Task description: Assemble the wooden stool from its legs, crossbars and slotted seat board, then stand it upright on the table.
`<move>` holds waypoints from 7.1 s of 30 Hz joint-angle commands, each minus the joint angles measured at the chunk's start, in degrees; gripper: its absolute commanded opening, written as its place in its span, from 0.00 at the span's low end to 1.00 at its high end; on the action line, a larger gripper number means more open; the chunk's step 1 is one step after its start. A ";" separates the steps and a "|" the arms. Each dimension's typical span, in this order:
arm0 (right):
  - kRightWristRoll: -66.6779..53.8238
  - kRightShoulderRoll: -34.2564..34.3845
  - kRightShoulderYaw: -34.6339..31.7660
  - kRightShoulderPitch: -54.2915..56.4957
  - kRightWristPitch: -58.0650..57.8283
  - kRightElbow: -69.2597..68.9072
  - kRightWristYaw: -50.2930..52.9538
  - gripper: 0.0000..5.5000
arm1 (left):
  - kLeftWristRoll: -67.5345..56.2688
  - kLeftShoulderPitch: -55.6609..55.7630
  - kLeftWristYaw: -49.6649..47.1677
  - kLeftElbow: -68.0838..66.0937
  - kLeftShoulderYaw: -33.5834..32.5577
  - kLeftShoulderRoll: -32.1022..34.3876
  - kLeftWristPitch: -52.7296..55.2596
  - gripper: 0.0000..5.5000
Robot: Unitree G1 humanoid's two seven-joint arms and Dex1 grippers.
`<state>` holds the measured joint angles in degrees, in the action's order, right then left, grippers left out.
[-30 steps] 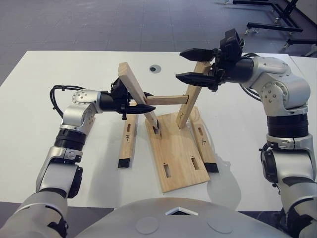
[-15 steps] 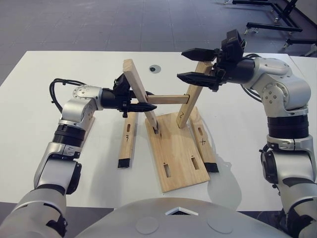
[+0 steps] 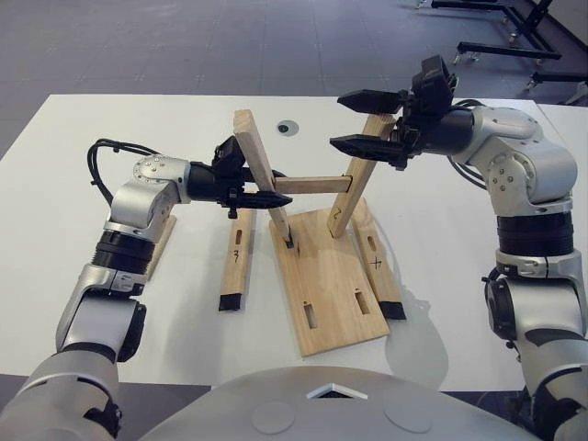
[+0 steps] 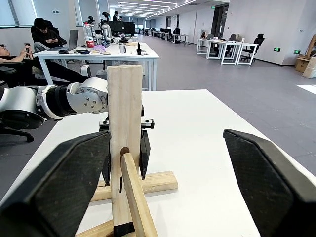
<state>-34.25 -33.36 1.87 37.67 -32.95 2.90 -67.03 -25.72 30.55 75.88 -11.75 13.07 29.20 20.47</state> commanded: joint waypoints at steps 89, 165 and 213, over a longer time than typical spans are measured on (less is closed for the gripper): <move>2.10 -15.78 10.15 -35.00 -6.42 -36.86 2.79 0.76 | -0.07 -11.08 -9.36 14.46 7.77 13.14 13.83 0.37; 31.00 -15.47 38.91 -35.13 -17.84 -34.02 21.97 0.76 | 6.19 -16.82 -13.08 8.71 13.60 8.12 -0.16 0.51; 6.36 -16.69 14.63 -31.82 -7.57 -36.55 1.93 0.76 | 1.35 -16.22 -16.82 9.90 -14.28 1.96 -15.71 0.83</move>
<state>-25.55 -49.08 19.45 4.25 -39.60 -32.67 -64.22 -24.05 14.23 59.89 -2.69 0.20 30.84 5.17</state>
